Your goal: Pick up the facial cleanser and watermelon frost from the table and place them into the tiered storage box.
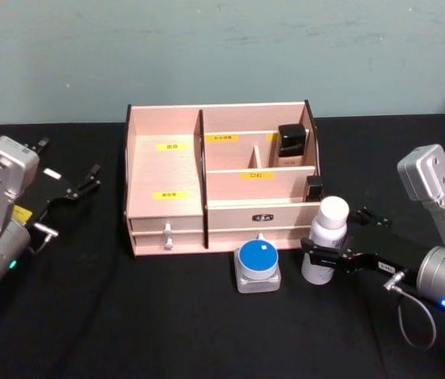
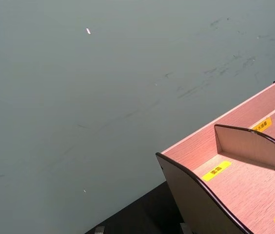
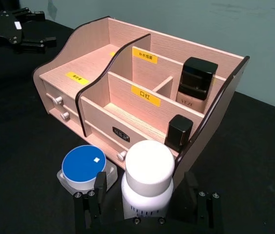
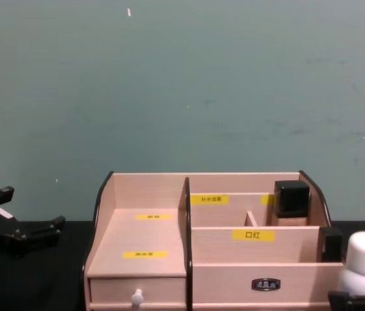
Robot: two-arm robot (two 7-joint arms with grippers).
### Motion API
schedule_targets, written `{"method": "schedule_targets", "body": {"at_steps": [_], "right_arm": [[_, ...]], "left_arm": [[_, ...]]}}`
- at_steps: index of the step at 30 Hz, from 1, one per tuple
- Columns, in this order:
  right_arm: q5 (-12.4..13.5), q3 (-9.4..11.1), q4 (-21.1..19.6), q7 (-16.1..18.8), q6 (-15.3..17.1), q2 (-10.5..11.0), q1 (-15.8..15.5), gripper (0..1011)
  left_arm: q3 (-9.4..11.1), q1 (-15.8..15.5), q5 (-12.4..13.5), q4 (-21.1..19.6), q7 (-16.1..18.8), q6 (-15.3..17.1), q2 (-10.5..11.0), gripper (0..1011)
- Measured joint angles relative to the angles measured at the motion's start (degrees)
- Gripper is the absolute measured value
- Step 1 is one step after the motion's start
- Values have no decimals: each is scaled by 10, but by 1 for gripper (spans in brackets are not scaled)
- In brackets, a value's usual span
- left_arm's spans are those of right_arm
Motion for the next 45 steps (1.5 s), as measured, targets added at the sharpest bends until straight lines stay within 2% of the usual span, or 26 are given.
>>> {"method": "schedule_targets", "body": {"at_steps": [11, 23, 29, 38, 45], "right_arm": [[-12, -2, 11, 5, -2, -13, 8, 1000], [-14, -2, 11, 4, -1, -13, 9, 1000], [-14, -2, 11, 4, -1, -13, 8, 894], [-13, -2, 11, 4, -1, -13, 8, 624], [-12, -2, 10, 4, -1, -13, 8, 594]], "left_arm": [[0, 0, 0, 0, 0, 0, 0, 1001], [0, 0, 0, 0, 0, 0, 0, 1001], [0, 0, 0, 0, 0, 0, 0, 1001], [0, 0, 0, 0, 0, 0, 0, 1001], [0, 0, 0, 0, 0, 0, 0, 1001]]}}
